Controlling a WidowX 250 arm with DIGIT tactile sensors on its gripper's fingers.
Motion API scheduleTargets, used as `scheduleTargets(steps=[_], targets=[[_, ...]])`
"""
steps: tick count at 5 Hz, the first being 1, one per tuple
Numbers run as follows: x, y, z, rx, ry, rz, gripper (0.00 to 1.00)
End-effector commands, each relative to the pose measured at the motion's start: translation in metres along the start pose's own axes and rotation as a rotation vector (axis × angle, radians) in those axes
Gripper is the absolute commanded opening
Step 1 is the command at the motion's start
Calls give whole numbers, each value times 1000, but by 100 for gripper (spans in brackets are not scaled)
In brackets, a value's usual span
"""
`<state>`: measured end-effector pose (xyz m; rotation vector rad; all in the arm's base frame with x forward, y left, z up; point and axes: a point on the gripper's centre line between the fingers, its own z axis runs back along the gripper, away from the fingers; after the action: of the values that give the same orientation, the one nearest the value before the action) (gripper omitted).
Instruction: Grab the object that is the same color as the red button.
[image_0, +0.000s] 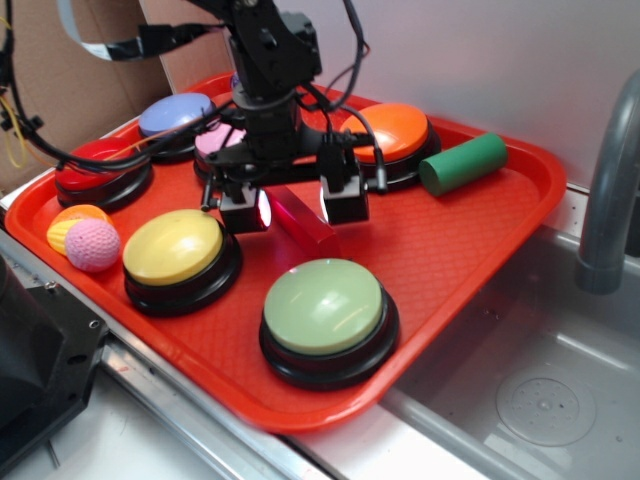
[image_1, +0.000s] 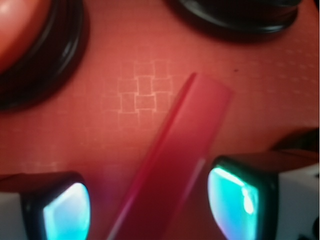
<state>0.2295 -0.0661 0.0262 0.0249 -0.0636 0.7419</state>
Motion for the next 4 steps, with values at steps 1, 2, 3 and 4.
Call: scheduleTargets(steps=[1, 2, 3, 4], targets=[[13, -10, 2, -60, -21, -7, 33], [10, -10, 2, -92, -27, 1, 0], [11, -11, 21, -87, -54, -57, 0], [22, -13, 58, -94, -13, -185, 0]])
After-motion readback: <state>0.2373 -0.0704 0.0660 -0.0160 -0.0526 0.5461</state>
